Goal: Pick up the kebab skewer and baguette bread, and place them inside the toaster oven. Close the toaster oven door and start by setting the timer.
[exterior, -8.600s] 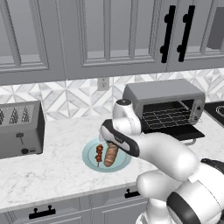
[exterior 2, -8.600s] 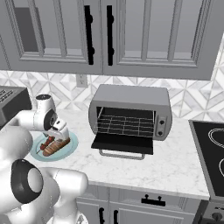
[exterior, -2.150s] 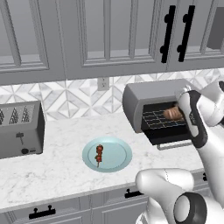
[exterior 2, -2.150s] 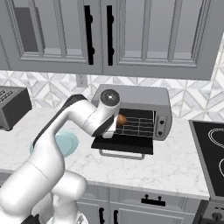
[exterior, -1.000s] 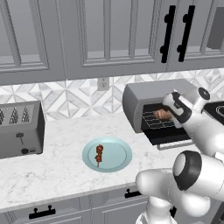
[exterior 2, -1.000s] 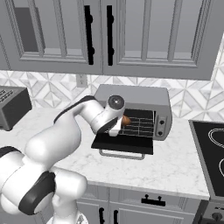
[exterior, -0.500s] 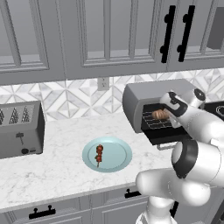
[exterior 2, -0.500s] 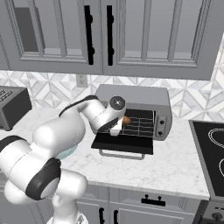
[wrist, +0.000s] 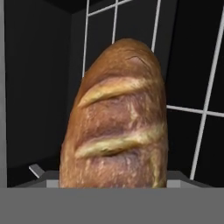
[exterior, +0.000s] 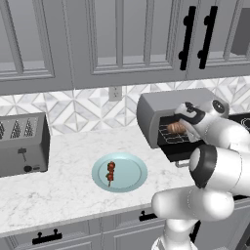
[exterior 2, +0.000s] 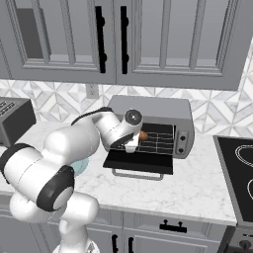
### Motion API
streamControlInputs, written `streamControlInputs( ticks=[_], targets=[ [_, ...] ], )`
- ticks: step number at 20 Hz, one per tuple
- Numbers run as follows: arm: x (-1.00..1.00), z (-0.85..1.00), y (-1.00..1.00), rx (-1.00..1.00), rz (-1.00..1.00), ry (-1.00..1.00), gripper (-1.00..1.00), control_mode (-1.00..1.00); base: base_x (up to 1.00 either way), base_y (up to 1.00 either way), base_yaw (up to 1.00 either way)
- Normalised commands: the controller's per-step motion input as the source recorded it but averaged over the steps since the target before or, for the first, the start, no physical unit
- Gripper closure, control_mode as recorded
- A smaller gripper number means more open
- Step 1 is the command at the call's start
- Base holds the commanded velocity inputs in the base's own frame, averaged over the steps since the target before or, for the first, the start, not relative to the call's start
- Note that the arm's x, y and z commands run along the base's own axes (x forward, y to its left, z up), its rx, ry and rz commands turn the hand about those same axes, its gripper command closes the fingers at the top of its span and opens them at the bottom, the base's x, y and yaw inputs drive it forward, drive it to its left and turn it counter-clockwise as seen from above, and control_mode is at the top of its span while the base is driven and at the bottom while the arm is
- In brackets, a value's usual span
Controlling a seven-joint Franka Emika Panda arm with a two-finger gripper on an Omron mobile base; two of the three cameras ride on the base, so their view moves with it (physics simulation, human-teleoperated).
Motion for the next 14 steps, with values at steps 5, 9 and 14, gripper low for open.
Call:
streamControlInputs(
  ticks=[5, 9, 14],
  targets=[
    [0.22, -0.15, 0.00, 0.00, 0.00, 0.00, 1.00, -1.00, 0.00, 0.00, 0.00],
    [0.08, -0.06, 0.00, 0.00, 0.00, 0.02, -1.00, -1.00, 0.00, 0.00, 0.00],
    [0.00, 0.00, 0.00, 0.00, 0.00, 0.03, -1.00, -1.00, 0.00, 0.00, 0.00]
  ],
)
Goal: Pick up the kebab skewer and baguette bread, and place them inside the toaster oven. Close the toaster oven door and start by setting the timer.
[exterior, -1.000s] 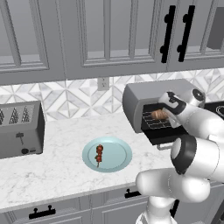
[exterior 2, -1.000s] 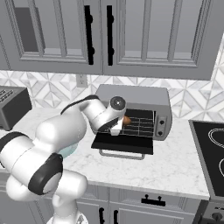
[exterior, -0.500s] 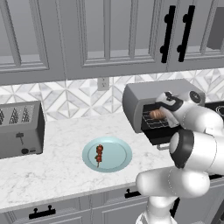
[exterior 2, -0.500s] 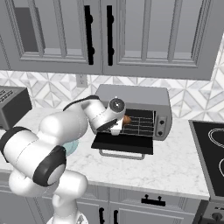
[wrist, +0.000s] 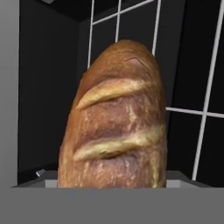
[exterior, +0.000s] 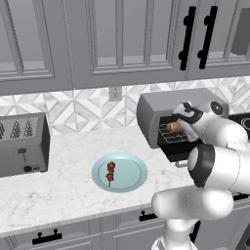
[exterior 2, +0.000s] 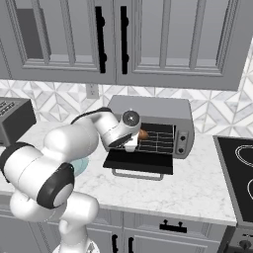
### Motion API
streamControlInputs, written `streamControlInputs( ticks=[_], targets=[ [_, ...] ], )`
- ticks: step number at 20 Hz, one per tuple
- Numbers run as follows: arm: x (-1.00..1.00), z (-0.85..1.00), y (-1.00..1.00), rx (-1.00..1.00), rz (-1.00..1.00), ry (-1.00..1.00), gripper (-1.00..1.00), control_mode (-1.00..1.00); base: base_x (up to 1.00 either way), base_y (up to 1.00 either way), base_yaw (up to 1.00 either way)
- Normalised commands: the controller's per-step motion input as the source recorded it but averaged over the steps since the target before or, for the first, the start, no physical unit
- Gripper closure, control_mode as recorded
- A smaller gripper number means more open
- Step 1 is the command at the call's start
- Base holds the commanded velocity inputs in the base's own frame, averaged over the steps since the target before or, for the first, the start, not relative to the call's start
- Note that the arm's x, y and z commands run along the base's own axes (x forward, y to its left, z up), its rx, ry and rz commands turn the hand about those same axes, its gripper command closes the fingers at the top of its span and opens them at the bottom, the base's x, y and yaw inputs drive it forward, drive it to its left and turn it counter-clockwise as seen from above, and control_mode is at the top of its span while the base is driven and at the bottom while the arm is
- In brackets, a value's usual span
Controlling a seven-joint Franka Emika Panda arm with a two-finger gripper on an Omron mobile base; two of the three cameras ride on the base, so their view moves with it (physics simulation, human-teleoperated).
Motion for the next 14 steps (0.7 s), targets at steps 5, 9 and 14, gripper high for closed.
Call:
streamControlInputs(
  ticks=[5, 9, 14],
  targets=[
    [0.00, 0.00, 0.00, 0.00, 0.00, 0.00, -1.00, -1.00, 0.00, 0.00, 0.00],
    [0.00, 0.00, 0.00, 0.00, 0.00, 0.00, -1.00, -1.00, 0.00, 0.00, 0.00],
    [-0.27, 0.00, -0.10, 0.00, 0.00, 0.01, -1.00, -1.00, 0.00, 0.00, 0.00]
  ],
)
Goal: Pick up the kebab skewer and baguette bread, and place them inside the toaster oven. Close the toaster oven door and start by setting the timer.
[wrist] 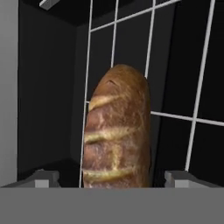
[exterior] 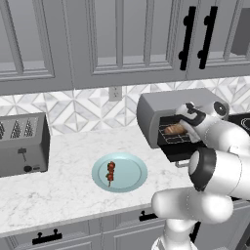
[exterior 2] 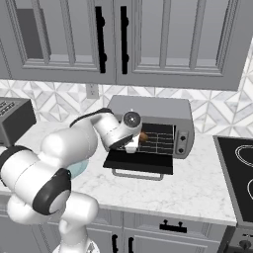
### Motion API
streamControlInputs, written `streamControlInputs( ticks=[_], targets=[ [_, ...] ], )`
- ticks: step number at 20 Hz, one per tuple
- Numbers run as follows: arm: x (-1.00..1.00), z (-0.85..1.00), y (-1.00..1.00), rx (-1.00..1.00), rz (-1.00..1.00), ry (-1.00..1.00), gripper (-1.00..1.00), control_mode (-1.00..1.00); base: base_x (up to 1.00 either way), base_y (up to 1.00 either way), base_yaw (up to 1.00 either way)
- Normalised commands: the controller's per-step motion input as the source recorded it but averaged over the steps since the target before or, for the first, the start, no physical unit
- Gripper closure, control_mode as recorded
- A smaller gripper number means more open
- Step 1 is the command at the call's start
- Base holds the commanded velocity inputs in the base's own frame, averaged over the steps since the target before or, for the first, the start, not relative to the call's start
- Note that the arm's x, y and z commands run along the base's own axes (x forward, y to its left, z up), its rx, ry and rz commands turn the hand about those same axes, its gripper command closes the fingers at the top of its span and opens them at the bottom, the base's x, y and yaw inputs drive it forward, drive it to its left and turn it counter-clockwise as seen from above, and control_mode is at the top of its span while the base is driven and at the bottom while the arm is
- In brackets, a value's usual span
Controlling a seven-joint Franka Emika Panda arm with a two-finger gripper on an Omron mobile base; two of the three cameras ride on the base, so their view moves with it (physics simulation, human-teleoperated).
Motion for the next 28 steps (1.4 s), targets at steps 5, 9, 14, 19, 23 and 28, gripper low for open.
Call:
streamControlInputs(
  ticks=[5, 9, 14, 19, 23, 28],
  targets=[
    [-0.48, 0.08, -0.20, 0.00, 0.00, 0.06, -1.00, -1.00, 0.00, 0.00, 0.00],
    [-0.31, 0.48, -0.09, -0.02, 0.00, 0.05, -1.00, -1.00, 0.00, 0.00, 0.00],
    [-0.32, 0.71, 0.00, -0.01, 0.05, 0.03, -1.00, -1.00, 0.00, 0.00, 0.00],
    [-0.80, 0.52, 0.51, -0.12, 0.15, 0.19, -1.00, -1.00, 0.00, 0.00, 0.00],
    [-0.63, 0.16, 0.99, -0.13, 0.34, 0.21, -1.00, -1.00, 0.00, 0.00, 0.00],
    [-0.46, 0.00, 1.00, -0.08, 0.48, 0.25, -1.00, -1.00, 0.00, 0.00, 0.00]
  ],
)
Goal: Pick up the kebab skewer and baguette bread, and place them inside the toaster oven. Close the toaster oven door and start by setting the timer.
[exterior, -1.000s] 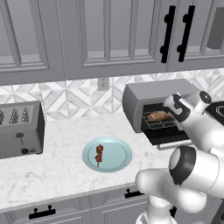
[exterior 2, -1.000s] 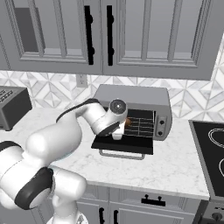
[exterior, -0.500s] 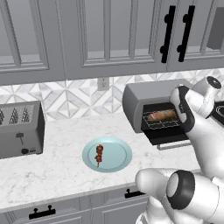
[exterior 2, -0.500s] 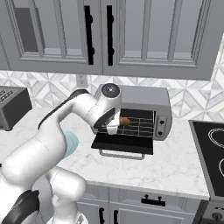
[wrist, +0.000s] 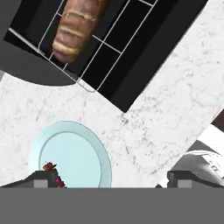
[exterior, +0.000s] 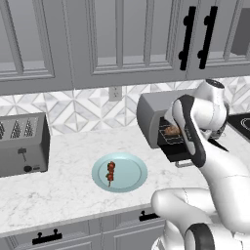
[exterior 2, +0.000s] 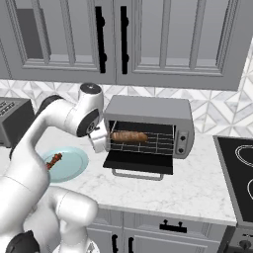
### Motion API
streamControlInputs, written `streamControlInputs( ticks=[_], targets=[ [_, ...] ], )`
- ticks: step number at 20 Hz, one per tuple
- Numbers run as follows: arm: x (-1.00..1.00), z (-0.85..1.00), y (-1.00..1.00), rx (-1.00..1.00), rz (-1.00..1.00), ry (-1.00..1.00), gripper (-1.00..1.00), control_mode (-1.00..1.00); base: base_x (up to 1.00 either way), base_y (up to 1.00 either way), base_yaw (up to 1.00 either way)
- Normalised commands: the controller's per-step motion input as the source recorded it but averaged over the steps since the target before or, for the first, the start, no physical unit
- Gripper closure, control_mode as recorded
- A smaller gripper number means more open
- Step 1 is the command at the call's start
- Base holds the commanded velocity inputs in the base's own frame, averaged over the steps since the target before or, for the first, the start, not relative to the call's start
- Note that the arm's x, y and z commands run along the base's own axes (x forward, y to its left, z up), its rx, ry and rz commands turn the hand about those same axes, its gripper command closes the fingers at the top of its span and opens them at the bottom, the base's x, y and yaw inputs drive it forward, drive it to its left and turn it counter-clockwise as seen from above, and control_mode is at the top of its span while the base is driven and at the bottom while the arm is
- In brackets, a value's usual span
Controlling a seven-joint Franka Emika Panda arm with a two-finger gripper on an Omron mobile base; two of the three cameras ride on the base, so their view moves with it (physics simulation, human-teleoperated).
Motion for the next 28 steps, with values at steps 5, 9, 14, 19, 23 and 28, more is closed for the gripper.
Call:
streamControlInputs(
  ticks=[5, 9, 14, 19, 23, 28],
  targets=[
    [-0.19, 0.00, 1.00, -0.08, 0.43, 0.23, -1.00, -1.00, 0.00, 0.00, 0.00],
    [0.00, -0.11, 0.99, -0.11, 0.34, 0.15, -1.00, -1.00, 0.00, 0.00, 0.00],
    [0.03, -0.31, 0.55, -0.06, 0.24, 0.03, -1.00, -1.00, 0.00, 0.00, 0.00],
    [0.17, -0.60, 0.41, 0.00, 0.14, -0.03, -1.00, -1.00, 0.00, 0.00, 0.00],
    [0.19, -0.58, 0.50, 0.00, 0.10, -0.03, -1.00, -1.00, 0.00, 0.00, 0.00],
    [0.43, -0.37, 0.49, 0.00, 0.09, 0.00, -1.00, -1.00, 0.00, 0.00, 0.00]
  ],
)
